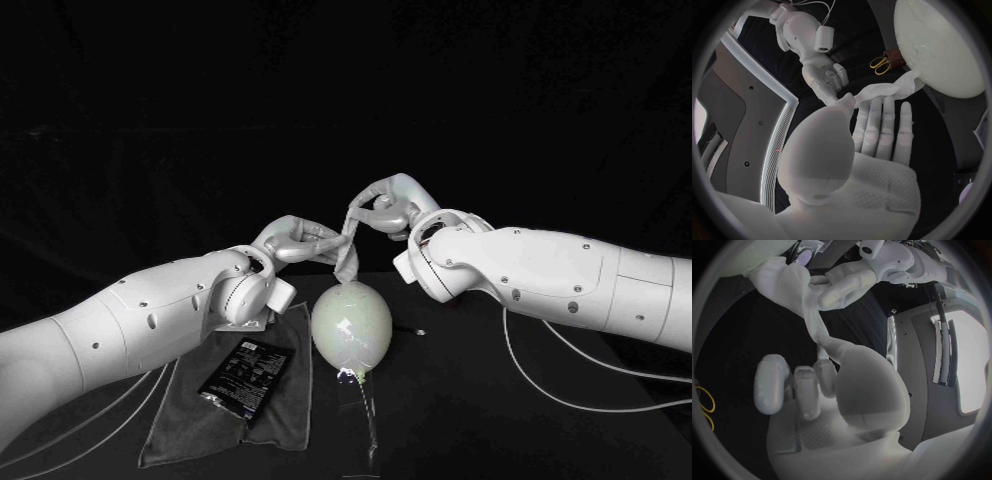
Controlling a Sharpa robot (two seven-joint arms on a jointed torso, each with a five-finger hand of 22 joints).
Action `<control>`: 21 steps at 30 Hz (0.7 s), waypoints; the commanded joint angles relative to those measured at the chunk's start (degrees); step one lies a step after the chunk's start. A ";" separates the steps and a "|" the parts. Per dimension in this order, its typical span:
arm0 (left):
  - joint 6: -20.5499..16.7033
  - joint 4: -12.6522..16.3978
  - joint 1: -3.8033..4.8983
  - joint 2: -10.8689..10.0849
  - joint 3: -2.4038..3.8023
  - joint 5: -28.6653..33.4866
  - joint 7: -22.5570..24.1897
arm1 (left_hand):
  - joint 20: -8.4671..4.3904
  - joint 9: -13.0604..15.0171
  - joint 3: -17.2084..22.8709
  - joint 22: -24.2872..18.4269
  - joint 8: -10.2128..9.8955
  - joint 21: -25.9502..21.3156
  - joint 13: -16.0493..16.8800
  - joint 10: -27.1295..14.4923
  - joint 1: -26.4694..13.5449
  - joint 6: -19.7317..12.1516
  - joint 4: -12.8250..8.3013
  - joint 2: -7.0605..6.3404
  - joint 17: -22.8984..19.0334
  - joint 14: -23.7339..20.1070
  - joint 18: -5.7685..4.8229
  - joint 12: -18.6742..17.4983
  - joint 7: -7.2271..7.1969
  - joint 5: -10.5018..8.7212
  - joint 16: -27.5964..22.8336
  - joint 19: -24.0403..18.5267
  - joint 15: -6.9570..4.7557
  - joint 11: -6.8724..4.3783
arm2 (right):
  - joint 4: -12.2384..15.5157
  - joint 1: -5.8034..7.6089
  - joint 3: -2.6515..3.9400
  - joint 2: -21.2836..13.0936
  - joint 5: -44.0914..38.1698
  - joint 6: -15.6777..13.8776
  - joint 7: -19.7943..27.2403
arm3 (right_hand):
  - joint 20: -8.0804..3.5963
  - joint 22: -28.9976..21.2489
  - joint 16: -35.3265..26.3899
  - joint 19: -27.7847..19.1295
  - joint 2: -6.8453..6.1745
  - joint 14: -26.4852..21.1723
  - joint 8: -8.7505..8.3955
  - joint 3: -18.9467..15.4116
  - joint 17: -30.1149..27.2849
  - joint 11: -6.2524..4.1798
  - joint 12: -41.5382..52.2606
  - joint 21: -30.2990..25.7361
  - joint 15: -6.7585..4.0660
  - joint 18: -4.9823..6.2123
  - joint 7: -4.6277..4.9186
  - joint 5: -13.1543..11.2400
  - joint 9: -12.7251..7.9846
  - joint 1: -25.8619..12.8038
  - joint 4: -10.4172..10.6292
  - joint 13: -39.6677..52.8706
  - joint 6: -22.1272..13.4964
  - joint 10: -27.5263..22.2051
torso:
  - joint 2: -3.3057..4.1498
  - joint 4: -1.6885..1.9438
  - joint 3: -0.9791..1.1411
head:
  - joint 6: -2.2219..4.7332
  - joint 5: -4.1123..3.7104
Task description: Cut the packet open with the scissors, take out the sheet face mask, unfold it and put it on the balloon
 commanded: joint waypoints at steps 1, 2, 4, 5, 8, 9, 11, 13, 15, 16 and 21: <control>0.50 0.18 0.05 0.10 0.07 0.16 0.13 | 0.23 -0.09 0.76 -0.06 -0.33 -0.23 -0.06 -0.15 1.03 0.08 0.05 0.54 0.16 -0.37 0.98 -0.32 0.13 0.09 0.00 -0.25 0.02 0.03 | 0.07 0.02 0.04 0.03 -0.83 0.31 0.20 | -0.16 10.62 0.14 0.06 0.26 4.93 0.93 0.42 12.41 0.06 0.10 -0.28 -0.54 -0.44 0.09 0.27 1.72 0.04 0.08 1.88 0.47 0.38 | -0.01 0.04 0.00 | -0.03 -0.01; 0.50 0.18 0.05 0.10 0.07 0.16 0.12 | 0.23 -0.09 0.76 -0.06 -0.33 -0.23 -0.06 -0.15 1.03 0.08 0.05 0.54 0.16 -0.37 0.98 -0.32 0.13 0.09 0.00 -0.25 0.02 0.03 | 0.09 0.02 0.04 0.03 -0.83 0.31 0.20 | -0.17 10.65 0.16 0.13 0.24 4.96 1.00 0.56 12.46 0.06 0.12 -0.15 -0.53 -0.47 0.09 0.27 1.73 -0.10 0.03 1.95 0.45 0.44 | 0.00 0.03 0.00 | -0.03 -0.01; 0.46 0.17 0.05 0.12 0.07 0.16 0.13 | 0.22 -0.06 2.19 -0.05 -0.23 -0.24 -0.04 0.00 3.02 0.40 -0.68 1.59 0.24 -0.25 1.01 -0.27 -0.14 0.10 0.04 -0.20 -0.16 -0.25 | 0.13 0.02 0.04 0.01 -0.83 0.32 0.20 | -0.17 10.66 0.17 0.16 0.24 4.97 1.03 0.62 12.49 0.06 0.13 -0.09 -0.53 -0.48 0.08 0.27 1.74 -0.16 0.01 1.98 0.44 0.46 | -0.01 0.01 0.00 | -0.05 0.01; 0.44 0.17 0.05 0.13 0.07 0.16 0.13 | 0.21 -0.03 3.00 -0.04 -0.15 -0.23 -0.03 0.08 4.10 0.59 -1.19 2.11 0.27 -0.20 1.02 -0.25 -0.28 0.11 0.05 -0.17 -0.25 -0.40 | 0.15 0.02 0.04 0.00 -0.83 0.32 0.20 | -0.17 10.66 0.17 0.16 0.24 4.97 1.03 0.62 12.49 0.06 0.13 -0.09 -0.53 -0.48 0.08 0.27 1.74 -0.16 0.01 1.98 0.44 0.46 | -0.01 0.01 0.00 | -0.05 0.01; 0.37 0.15 0.05 0.14 0.07 0.16 0.16 | 0.17 0.12 5.06 -0.01 0.14 -0.20 0.01 0.44 6.21 1.16 -2.38 3.03 0.33 0.00 1.06 -0.12 -0.28 0.04 0.05 -0.05 -0.37 -0.51 | 0.20 0.02 0.04 -0.03 -0.83 0.33 0.19 | -0.17 10.66 0.17 0.16 0.24 4.97 1.03 0.62 12.49 0.06 0.13 -0.09 -0.53 -0.48 0.08 0.27 1.74 -0.16 0.01 1.98 0.44 0.46 | -0.02 0.00 0.00 | -0.05 0.03; 0.34 0.14 0.05 0.14 0.07 0.16 0.18 | 0.15 0.19 5.77 0.01 0.27 -0.18 0.04 0.59 6.95 1.36 -2.88 3.34 0.32 0.07 1.07 -0.06 -0.37 0.08 0.02 -0.01 -0.39 -0.65 | 0.21 0.02 0.04 -0.04 -0.83 0.33 0.19 | -0.17 10.66 0.17 0.16 0.24 4.97 1.03 0.62 12.49 0.06 0.13 -0.09 -0.53 -0.48 0.08 0.27 1.74 -0.16 0.01 1.98 0.44 0.46 | -0.03 0.00 0.01 | -0.05 0.04; 0.22 0.12 0.05 0.15 0.07 0.22 0.26 | 0.02 0.66 7.94 0.13 0.80 0.00 0.18 1.28 7.89 1.77 -4.17 4.00 0.29 0.78 1.13 0.22 -0.17 0.07 0.00 0.29 -0.49 -0.70 | 0.21 0.02 0.04 -0.07 -0.84 0.32 0.19 | -0.17 10.66 0.17 0.16 0.24 4.97 1.03 0.62 12.49 0.06 0.13 -0.09 -0.53 -0.48 0.08 0.27 1.74 -0.16 0.01 1.98 0.44 0.46 | -0.02 0.00 0.01 | -0.07 0.04; 0.09 0.09 0.05 0.15 0.07 0.34 0.32 | -0.15 1.24 9.50 0.28 1.28 0.27 0.34 1.99 7.80 1.77 -5.07 4.30 0.22 1.66 1.17 0.49 -0.23 0.06 -0.07 0.63 -0.75 -0.89 | 0.20 0.02 0.04 -0.10 -0.84 0.32 0.19 | -0.17 10.66 0.17 0.16 0.24 4.97 1.03 0.62 12.49 0.06 0.13 -0.09 -0.53 -0.48 0.08 0.27 1.74 -0.16 0.01 1.98 0.44 0.46 | -0.02 -0.01 0.00 | -0.04 0.05; -0.11 0.07 0.05 0.15 0.07 0.42 0.40 | -0.25 1.67 10.40 0.39 1.59 0.45 0.42 2.32 7.35 1.67 -5.47 4.38 0.14 2.18 1.16 0.56 -0.39 0.06 -0.24 0.84 -0.90 -1.03 | 0.20 0.02 0.03 -0.15 -0.84 0.30 0.19 | -0.17 10.66 0.17 0.16 0.24 4.97 1.03 0.62 12.49 0.06 0.13 -0.09 -0.53 -0.48 0.08 0.27 1.74 -0.16 0.01 1.98 0.44 0.46 | -0.03 -0.01 0.00 | -0.03 0.06; -0.28 0.07 0.05 0.14 0.07 0.51 0.46 | -0.36 2.02 11.08 0.50 1.85 0.63 0.51 2.63 7.01 1.60 -5.82 4.44 0.11 2.62 1.18 0.65 -0.52 0.06 -0.34 1.03 -1.03 -1.15 | 0.21 0.02 0.03 -0.18 -0.84 0.30 0.19 | -0.17 10.66 0.17 0.16 0.24 4.97 1.03 0.62 12.49 0.06 0.13 -0.09 -0.53 -0.48 0.08 0.27 1.74 -0.16 0.01 1.98 0.44 0.46 | -0.03 -0.01 0.00 | -0.03 0.06; -0.99 0.08 0.05 0.11 0.07 1.11 0.69 | -0.73 3.27 13.12 0.88 2.66 1.26 0.76 3.36 5.66 1.46 -7.05 4.14 0.02 3.75 1.13 0.80 -0.79 0.09 -0.77 1.58 -1.34 -1.43 | 0.24 0.02 0.03 -0.35 -0.85 0.64 0.14 | -0.17 10.66 0.17 0.16 0.24 4.97 1.03 0.62 12.49 0.06 0.13 -0.09 -0.53 -0.48 0.08 0.27 1.74 -0.16 0.01 1.98 0.44 0.46 | 0.00 0.00 0.00 | -0.05 0.09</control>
